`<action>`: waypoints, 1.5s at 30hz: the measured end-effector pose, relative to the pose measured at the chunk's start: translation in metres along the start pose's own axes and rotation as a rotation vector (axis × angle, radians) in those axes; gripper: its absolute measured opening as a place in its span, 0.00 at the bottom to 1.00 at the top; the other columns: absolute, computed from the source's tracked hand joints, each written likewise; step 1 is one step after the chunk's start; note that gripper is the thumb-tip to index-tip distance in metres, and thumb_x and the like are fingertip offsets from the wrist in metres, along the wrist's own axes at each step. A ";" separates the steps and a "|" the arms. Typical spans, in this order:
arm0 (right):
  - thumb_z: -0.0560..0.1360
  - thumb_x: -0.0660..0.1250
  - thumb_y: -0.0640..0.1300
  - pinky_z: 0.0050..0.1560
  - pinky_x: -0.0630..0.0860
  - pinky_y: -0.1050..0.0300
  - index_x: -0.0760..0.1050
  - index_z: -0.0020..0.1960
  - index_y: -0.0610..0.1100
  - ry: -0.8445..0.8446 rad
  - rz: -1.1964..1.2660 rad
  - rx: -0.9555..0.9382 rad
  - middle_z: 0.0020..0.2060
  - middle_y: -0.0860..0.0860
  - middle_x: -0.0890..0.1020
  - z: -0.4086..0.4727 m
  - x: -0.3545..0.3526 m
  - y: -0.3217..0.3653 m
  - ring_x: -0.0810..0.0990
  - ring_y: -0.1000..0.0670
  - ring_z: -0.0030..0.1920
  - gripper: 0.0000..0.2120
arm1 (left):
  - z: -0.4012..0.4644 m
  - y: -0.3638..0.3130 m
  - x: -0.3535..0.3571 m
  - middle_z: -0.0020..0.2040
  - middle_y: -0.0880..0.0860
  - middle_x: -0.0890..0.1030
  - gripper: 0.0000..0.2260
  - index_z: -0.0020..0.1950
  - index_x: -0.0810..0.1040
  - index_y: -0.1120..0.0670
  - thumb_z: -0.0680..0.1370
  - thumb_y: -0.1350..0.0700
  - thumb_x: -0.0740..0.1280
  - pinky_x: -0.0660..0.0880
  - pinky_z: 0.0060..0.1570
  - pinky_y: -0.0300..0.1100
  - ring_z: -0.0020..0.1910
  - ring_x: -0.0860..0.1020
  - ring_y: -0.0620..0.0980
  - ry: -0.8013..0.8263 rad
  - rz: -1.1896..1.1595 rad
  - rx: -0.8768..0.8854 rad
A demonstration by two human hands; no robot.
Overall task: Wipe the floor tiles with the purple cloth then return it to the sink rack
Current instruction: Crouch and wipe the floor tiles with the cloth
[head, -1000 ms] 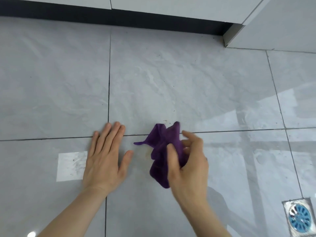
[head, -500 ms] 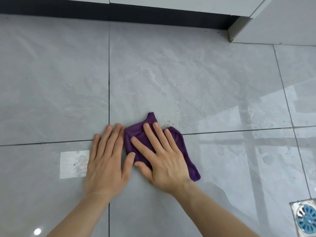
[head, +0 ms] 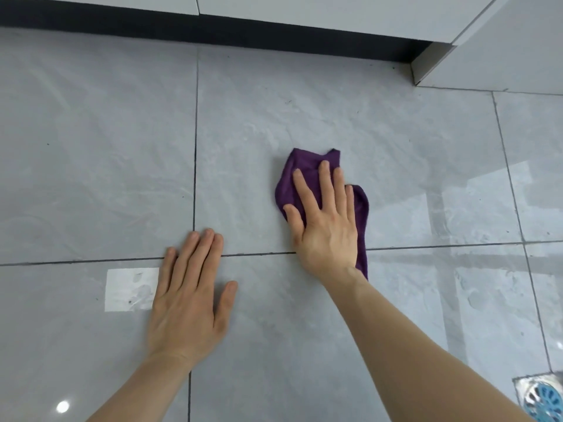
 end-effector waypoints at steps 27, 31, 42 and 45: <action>0.83 0.57 0.47 0.34 0.74 0.50 0.75 0.48 0.47 0.102 0.564 0.248 0.33 0.52 0.79 -0.125 -0.060 0.004 0.76 0.47 0.34 0.10 | -0.002 -0.005 -0.005 0.84 0.52 0.57 0.32 0.83 0.56 0.56 0.82 0.42 0.52 0.51 0.82 0.56 0.84 0.52 0.51 -0.028 0.045 -0.004; 0.83 0.58 0.55 0.33 0.73 0.55 0.72 0.42 0.55 0.379 0.827 0.296 0.31 0.52 0.79 -0.112 -0.068 0.000 0.74 0.54 0.30 0.12 | -0.001 -0.005 -0.005 0.84 0.52 0.58 0.32 0.83 0.56 0.56 0.82 0.42 0.53 0.51 0.82 0.57 0.84 0.53 0.51 -0.037 0.046 -0.005; 0.77 0.60 0.72 0.81 0.50 0.35 0.60 0.82 0.51 0.011 0.159 0.155 0.83 0.43 0.57 -0.155 -0.031 0.007 0.51 0.40 0.84 0.41 | 0.000 -0.004 -0.002 0.84 0.52 0.57 0.33 0.84 0.54 0.54 0.82 0.41 0.52 0.51 0.82 0.56 0.84 0.52 0.50 -0.025 0.060 -0.011; 0.75 0.58 0.75 0.81 0.44 0.31 0.56 0.83 0.52 0.038 0.069 0.220 0.84 0.40 0.52 -0.156 -0.006 0.017 0.46 0.36 0.84 0.44 | -0.002 -0.002 -0.003 0.84 0.52 0.57 0.33 0.84 0.54 0.54 0.81 0.42 0.53 0.50 0.82 0.56 0.84 0.52 0.51 -0.018 0.059 -0.013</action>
Point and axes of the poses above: each hand's wrist, its own z-axis towards the middle knuckle, its own x-axis out of the palm, y = z × x, the point moved 5 cm from there along z, towards the middle knuckle
